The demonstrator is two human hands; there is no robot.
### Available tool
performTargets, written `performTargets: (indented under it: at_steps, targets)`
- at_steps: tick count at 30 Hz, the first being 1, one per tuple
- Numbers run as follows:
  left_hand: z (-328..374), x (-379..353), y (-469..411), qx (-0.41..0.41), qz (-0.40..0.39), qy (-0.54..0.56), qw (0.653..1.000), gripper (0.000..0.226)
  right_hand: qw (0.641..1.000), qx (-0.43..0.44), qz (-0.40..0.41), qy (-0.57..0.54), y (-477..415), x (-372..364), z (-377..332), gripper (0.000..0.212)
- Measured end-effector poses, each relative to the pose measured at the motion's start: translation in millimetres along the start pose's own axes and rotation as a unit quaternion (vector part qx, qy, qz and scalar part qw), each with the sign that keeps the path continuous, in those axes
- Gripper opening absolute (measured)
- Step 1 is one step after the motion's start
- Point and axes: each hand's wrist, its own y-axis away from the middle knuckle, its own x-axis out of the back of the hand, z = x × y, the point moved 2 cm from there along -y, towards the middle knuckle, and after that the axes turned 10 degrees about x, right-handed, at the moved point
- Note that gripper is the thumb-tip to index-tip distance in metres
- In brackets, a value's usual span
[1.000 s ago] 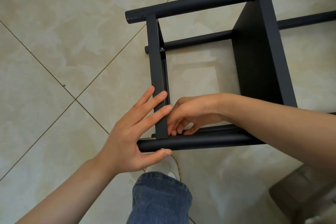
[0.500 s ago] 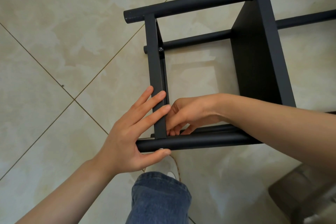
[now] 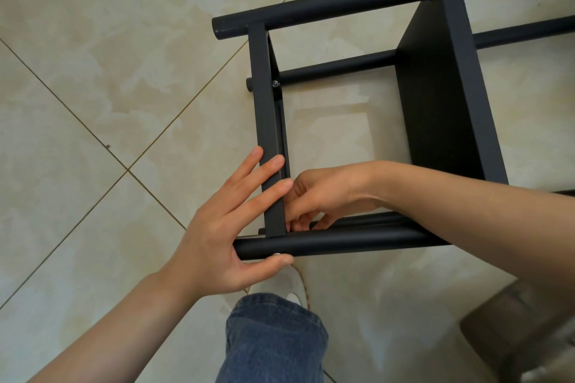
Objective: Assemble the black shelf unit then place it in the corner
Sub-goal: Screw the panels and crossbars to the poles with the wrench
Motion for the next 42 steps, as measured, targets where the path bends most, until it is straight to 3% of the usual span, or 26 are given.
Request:
performTargets:
  at_steps: [6, 13, 19, 24, 28, 34, 39, 42]
  targets:
    - [1, 0, 0, -0.001, 0.001, -0.002, 1.000, 0.075, 0.999, 0.019, -0.022, -0.046, 2, 2, 0, 0.023]
    - [0, 1, 0, 0.001, -0.003, -0.001, 1.000, 0.073, 1.000, 0.025, 0.002, -0.017, -4, 3, 5, 0.035]
    - [5, 3, 1, 0.015, -0.010, 0.005, 1.000, 0.074, 0.999, 0.034, -0.001, -0.034, 3, -1, 1, 0.015]
    - [8, 5, 4, 0.030, -0.011, 0.008, 0.999, 0.073, 0.999, 0.023, 0.038, 0.016, 9, -7, -6, 0.025]
    - [12, 8, 6, 0.049, -0.014, -0.003, 0.999, 0.073, 0.994, 0.014, 0.085, 0.069, 17, -12, -17, 0.018]
    - [29, 2, 20, 0.122, 0.013, 0.050, 0.991, 0.073, 0.978, 0.018, 0.140, 0.152, 50, -15, -28, 0.028]
    - [33, -3, 28, 0.209, 0.068, 0.173, 0.960, 0.073, 0.922, 0.063, 0.190, 0.331, 65, -43, -25, 0.027]
    - [32, -9, 31, 0.333, 0.122, 0.305, 0.884, 0.083, 0.891, 0.060, 0.180, 0.413, 73, -58, -19, 0.026]
